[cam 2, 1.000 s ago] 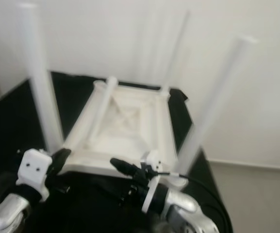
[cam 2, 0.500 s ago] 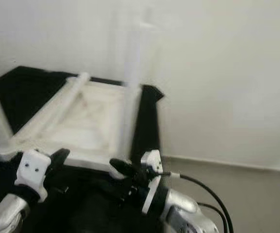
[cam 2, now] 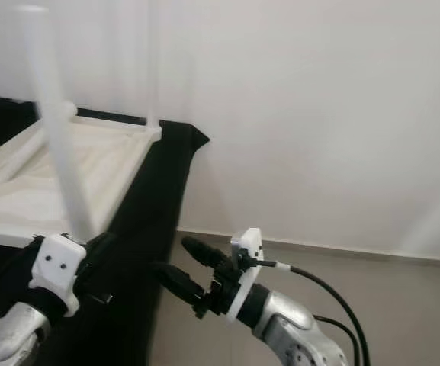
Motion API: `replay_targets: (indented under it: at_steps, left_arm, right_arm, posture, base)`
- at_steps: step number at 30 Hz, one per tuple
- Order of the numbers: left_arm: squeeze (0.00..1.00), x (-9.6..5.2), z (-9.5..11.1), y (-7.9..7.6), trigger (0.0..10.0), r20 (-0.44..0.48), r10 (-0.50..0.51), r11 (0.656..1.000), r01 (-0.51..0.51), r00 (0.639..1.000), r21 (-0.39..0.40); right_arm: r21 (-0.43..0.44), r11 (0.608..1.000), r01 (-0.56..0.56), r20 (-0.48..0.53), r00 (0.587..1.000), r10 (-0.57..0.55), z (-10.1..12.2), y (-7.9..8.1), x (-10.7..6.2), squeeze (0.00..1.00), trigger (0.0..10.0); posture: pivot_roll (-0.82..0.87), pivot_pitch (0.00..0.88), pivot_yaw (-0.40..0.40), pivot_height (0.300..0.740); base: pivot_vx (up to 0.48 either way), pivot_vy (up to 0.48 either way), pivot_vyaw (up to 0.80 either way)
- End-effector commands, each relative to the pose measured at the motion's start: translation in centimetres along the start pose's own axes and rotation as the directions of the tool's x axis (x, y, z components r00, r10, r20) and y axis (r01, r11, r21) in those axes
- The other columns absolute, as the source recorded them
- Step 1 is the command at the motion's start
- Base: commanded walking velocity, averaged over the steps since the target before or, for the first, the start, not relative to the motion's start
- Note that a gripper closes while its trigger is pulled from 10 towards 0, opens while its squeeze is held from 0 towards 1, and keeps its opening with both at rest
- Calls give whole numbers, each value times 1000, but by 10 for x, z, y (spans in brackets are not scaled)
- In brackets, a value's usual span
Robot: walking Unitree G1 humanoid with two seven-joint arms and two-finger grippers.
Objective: Building children table
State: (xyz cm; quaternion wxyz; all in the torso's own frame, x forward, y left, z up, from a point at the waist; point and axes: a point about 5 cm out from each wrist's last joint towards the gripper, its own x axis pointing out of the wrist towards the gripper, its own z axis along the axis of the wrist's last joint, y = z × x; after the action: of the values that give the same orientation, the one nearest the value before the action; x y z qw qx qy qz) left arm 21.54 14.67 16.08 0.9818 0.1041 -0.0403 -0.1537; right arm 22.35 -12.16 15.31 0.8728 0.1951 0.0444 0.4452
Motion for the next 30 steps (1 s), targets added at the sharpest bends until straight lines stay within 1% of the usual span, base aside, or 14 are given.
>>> replay_targets:
  at_steps: [1,2,4,5,6,8,9,11,14,23,30]
  left_arm:
    - [0,2,3,-3,10000,7,-21,999,21,1000,-36]
    - [0,3,4,-5,10000,12,-26,998,26,1000,-54]
    - [0,5,5,-8,10000,17,-34,997,35,999,-66]
    - [0,6,5,-8,10000,18,-35,997,36,999,-67]
    - [0,6,5,-8,10000,18,-35,997,36,999,-67]
    - [0,7,4,-6,10000,15,-25,996,26,1000,-83]
    - [0,7,4,-6,10000,15,-25,996,26,1000,-83]
    - [0,8,5,-5,10000,15,-7,996,8,1000,-87]
    - [0,8,5,-4,10000,15,1,997,0,1000,-83]
    - [0,10,7,-3,10000,29,3,993,0,1000,-117]
    - [0,11,6,-4,10000,24,-8,993,11,1000,-116]
  right_arm:
    - [-26,998,53,24,998,-52,6,-6,-1,0,10000]
    - [-36,997,69,27,997,-68,6,-7,-1,0,10000]
    - [-60,993,105,38,994,-103,9,-10,0,0,10000]
    - [-73,987,140,53,989,-137,11,-12,1,0,10000]
    - [-73,987,140,53,989,-137,11,-12,1,0,10000]
    - [-84,977,198,75,979,-192,15,-18,2,0,10000]
    - [-84,977,198,75,979,-192,15,-18,2,0,10000]
    - [-84,968,236,77,970,-230,16,-21,3,0,10000]
    - [-85,966,245,75,968,-239,16,-22,4,0,10000]
    - [-70,949,308,91,949,-301,19,-28,8,0,10000]
    - [-48,946,322,83,945,-317,18,-30,9,0,10000]
  posture:
    - [19,42,-78,740]
    - [18,42,-77,740]
    - [12,42,-73,740]
    - [11,42,-72,740]
    - [11,42,-72,740]
    - [8,41,-71,740]
    - [8,41,-71,740]
    - [9,42,-70,740]
    - [9,42,-70,740]
    - [1,41,-67,740]
    - [1,40,-69,740]
  base:
    - [0,-480,0]
    - [0,-480,0]
    - [0,-480,0]
    - [0,-480,0]
    - [0,-480,0]
    - [0,-480,0]
    - [0,-480,0]
    - [0,-341,0]
    - [0,-266,0]
    - [0,0,0]
    - [0,0,0]
